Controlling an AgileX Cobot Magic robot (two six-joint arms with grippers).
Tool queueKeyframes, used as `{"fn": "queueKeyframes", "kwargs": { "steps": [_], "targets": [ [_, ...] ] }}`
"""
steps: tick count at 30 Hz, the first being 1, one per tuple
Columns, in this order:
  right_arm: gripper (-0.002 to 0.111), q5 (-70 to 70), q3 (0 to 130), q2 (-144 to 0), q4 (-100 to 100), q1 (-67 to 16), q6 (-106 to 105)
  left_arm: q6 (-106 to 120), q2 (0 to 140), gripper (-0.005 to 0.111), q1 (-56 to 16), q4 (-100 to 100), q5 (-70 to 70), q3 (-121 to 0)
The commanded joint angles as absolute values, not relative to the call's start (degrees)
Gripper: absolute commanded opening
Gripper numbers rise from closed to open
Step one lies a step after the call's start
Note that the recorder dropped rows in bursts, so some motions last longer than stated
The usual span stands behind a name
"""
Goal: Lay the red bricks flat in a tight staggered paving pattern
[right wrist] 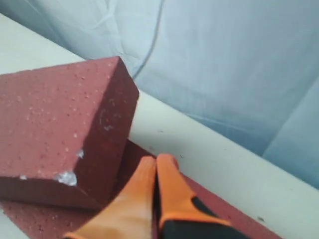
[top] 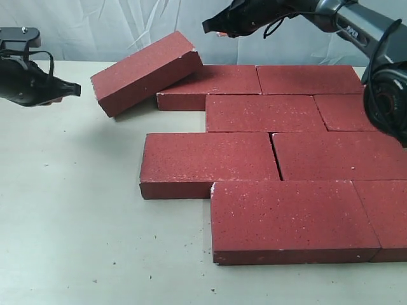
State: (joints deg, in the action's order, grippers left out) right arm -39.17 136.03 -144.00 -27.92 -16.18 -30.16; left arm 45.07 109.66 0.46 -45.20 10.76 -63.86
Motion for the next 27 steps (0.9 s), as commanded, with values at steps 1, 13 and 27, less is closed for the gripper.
{"fn": "queueKeyframes", "kwargs": {
  "steps": [1, 13, 27],
  "targets": [
    [-0.001, -42.5, 144.4, -149.0, -34.0, -15.9, -37.2, 44.9, 113.4, 0.0, 0.5, -47.8, 8.2, -66.2],
    [-0.001, -45.7, 146.5, -155.0, -55.8, -12.0, -78.6, 44.9, 120.4, 0.0, 0.5, -49.8, 16.9, -73.1],
    [-0.001, -39.1, 146.5, -161.0, -70.3, -12.1, -106.4, 47.8, 120.8, 0.0, 0.4, -53.3, 18.3, -73.8]
  ]
}}
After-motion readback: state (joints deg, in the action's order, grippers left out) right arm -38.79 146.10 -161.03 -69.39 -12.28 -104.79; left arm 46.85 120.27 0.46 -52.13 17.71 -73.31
